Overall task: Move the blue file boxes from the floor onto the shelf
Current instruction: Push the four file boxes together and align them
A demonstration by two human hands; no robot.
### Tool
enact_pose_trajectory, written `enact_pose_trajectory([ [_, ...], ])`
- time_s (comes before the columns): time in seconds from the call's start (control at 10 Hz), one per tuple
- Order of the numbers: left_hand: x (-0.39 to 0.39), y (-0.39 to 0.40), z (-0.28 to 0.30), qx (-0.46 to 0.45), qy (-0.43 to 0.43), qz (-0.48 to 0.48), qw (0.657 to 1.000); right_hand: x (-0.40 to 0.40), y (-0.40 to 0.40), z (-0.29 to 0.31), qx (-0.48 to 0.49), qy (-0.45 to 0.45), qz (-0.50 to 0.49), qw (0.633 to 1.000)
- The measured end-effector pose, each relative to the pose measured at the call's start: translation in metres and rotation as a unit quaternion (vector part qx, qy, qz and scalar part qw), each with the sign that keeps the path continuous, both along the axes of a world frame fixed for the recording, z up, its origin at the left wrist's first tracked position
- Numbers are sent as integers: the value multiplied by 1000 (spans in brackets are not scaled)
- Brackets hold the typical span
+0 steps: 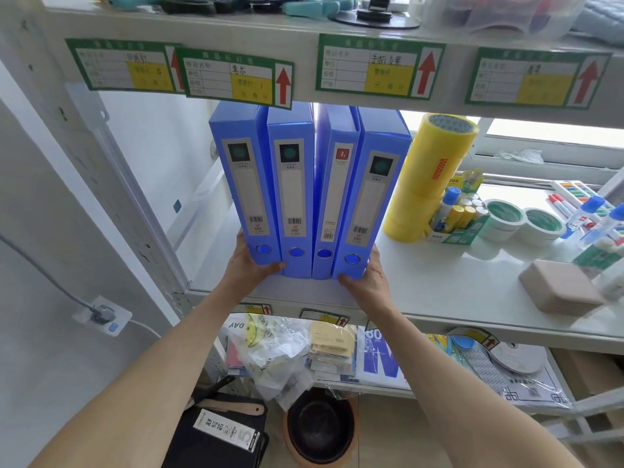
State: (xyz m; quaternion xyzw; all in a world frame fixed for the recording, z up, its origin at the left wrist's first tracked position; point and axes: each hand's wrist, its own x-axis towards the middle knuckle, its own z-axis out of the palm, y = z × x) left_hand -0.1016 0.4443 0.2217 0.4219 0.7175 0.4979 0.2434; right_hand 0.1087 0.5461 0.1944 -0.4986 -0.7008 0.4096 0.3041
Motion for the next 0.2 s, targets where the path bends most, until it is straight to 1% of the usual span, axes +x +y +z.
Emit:
enact_pose_trajectory([
  [0.1, -5, -3, -5, -41, 2, 12, 999, 1, 0, -2, -26, -16, -1, 1000],
  [0.2, -7, -7, -6, -150, 24, 57, 987, 5, -1, 1, -54, -43, -19, 997],
])
